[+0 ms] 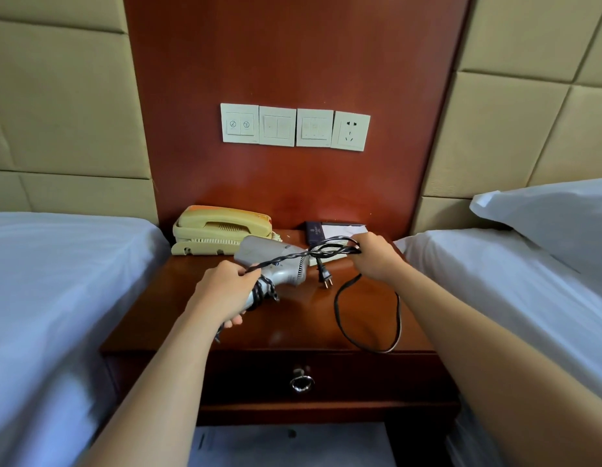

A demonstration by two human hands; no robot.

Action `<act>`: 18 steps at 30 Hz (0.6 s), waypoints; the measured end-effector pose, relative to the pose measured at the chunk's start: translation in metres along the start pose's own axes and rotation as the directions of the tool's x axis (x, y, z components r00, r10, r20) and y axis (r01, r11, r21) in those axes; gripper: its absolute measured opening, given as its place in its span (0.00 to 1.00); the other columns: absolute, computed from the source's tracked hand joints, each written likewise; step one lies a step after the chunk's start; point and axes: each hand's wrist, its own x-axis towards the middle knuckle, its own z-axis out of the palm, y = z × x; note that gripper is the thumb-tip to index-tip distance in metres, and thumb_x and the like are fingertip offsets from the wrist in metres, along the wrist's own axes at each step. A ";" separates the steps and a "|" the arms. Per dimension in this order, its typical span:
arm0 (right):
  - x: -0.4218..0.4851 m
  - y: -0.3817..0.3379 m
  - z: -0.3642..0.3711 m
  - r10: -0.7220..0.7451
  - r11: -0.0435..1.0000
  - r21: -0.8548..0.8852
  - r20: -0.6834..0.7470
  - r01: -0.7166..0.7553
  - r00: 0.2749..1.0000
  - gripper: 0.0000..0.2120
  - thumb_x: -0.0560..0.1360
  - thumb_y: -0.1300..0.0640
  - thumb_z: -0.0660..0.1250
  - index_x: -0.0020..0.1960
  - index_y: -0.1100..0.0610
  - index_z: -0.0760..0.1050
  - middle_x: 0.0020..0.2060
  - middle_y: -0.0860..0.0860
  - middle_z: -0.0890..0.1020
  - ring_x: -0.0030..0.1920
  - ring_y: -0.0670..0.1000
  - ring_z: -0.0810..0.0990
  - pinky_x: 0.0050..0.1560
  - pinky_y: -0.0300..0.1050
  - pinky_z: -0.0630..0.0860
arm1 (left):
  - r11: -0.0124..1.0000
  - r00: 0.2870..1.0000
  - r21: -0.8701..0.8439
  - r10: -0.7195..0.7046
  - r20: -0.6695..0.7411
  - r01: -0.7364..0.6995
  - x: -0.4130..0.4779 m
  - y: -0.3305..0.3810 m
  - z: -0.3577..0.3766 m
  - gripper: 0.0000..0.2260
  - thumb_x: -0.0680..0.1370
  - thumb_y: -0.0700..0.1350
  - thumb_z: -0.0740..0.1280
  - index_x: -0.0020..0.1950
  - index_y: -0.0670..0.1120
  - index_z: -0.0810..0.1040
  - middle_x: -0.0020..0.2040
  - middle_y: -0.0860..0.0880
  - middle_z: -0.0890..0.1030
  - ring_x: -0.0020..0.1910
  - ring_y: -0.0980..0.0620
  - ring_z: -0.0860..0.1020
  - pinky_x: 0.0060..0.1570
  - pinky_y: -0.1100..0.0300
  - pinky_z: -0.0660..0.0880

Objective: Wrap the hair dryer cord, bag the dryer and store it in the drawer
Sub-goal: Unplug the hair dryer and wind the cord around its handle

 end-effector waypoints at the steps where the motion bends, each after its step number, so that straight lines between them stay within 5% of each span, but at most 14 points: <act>1: 0.002 -0.002 0.005 0.020 1.000 -0.013 -0.023 -0.020 1.000 0.08 0.75 0.63 0.59 0.48 0.63 0.76 0.44 0.59 0.79 0.46 0.61 0.77 0.41 0.45 0.68 | 1.000 1.000 0.004 -0.004 -0.008 0.004 0.002 -0.002 0.000 0.16 0.79 0.55 0.58 0.50 0.46 0.78 0.33 0.43 0.81 0.24 0.47 0.77 0.25 0.61 0.73; 7: 0.025 -0.005 0.035 0.151 0.988 0.005 -0.075 -0.152 0.986 0.07 0.74 0.65 0.57 0.47 0.59 0.72 0.46 0.58 0.77 0.51 0.62 0.76 0.44 0.46 0.68 | 0.999 1.000 0.029 -0.022 -0.017 0.023 0.015 -0.008 0.008 0.16 0.80 0.55 0.57 0.49 0.46 0.78 0.33 0.42 0.82 0.24 0.48 0.78 0.24 0.62 0.73; 12: 0.056 -0.001 0.051 0.102 0.993 0.051 0.042 -0.104 0.994 0.04 0.71 0.65 0.64 0.42 0.58 0.70 0.49 0.62 0.81 0.53 0.62 0.77 0.50 0.51 0.73 | 0.999 0.999 0.024 -0.041 -0.004 0.041 0.028 -0.009 0.018 0.16 0.79 0.56 0.57 0.47 0.46 0.77 0.33 0.43 0.82 0.27 0.46 0.80 0.26 0.61 0.75; 18: 0.072 0.009 0.062 0.067 0.997 0.037 0.031 -0.068 0.997 0.04 0.73 0.65 0.59 0.41 0.58 0.70 0.49 0.63 0.81 0.52 0.64 0.77 0.51 0.53 0.72 | 0.998 0.998 0.018 -0.061 -0.003 0.061 0.037 -0.003 0.026 0.16 0.80 0.55 0.56 0.51 0.47 0.77 0.34 0.44 0.82 0.27 0.48 0.80 0.26 0.61 0.75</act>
